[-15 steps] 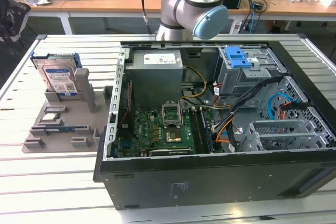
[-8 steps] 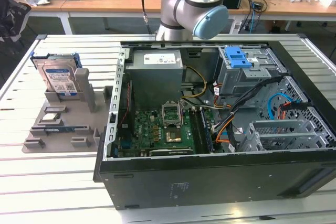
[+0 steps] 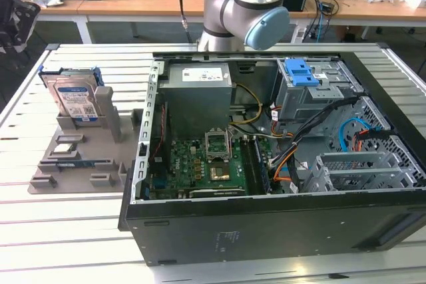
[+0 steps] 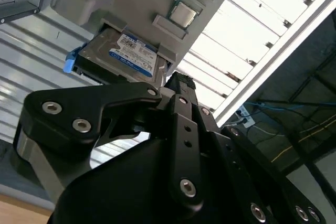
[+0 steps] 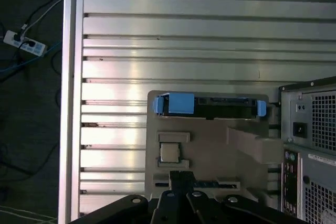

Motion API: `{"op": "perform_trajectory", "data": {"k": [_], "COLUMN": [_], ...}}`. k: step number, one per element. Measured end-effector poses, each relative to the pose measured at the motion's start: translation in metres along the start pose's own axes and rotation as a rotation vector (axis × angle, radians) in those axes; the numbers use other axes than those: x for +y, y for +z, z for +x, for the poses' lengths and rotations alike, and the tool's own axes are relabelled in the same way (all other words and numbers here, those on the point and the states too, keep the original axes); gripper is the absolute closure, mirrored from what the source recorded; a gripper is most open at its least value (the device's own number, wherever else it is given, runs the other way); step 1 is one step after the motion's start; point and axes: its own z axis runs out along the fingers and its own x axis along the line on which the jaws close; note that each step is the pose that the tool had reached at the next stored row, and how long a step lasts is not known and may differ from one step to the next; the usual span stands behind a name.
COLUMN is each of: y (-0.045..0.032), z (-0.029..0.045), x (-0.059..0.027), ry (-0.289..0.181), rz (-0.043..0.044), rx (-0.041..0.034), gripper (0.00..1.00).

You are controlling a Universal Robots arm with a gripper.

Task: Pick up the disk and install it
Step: 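Pick up the disk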

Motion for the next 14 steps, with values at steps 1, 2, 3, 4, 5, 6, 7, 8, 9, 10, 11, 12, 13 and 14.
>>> {"op": "perform_trajectory", "data": {"k": [1,2,3,4,5,6,7,8,9,10,11,12,13,14], "y": [0.0000,0.0000,0.0000,0.0000,0.0000,0.0000,0.0000,0.0000,0.0000,0.0000,0.0000,0.0000,0.0000,0.0000], "z": [0.0000,0.0000,0.0000,0.0000,0.0000,0.0000,0.0000,0.0000,0.0000,0.0000,0.0000,0.0000,0.0000,0.0000], "x": [0.0000,0.0000,0.0000,0.0000,0.0000,0.0000,0.0000,0.0000,0.0000,0.0000,0.0000,0.0000,0.0000,0.0000], "ry": [-0.028,-0.047,-0.080,-0.100,-0.120,-0.145,-0.163,-0.190,-0.228,-0.269,-0.311,-0.334,-0.354,-0.386], "rz": [-0.0005,-0.0009,-0.0015,-0.0019,-0.0023,-0.0028,-0.0032,-0.0038,-0.0045,-0.0053,-0.0061,-0.0066,-0.0070,-0.0076], "rx": [0.0010,0.0017,0.0028,0.0035,0.0043,0.0051,0.0057,0.0067,0.0081,0.0095,0.0110,0.0118,0.0125,0.0136], "gripper": [0.89,0.89,0.89,0.89,0.89,0.89,0.89,0.89,0.89,0.89,0.89,0.89,0.89,0.89]}}
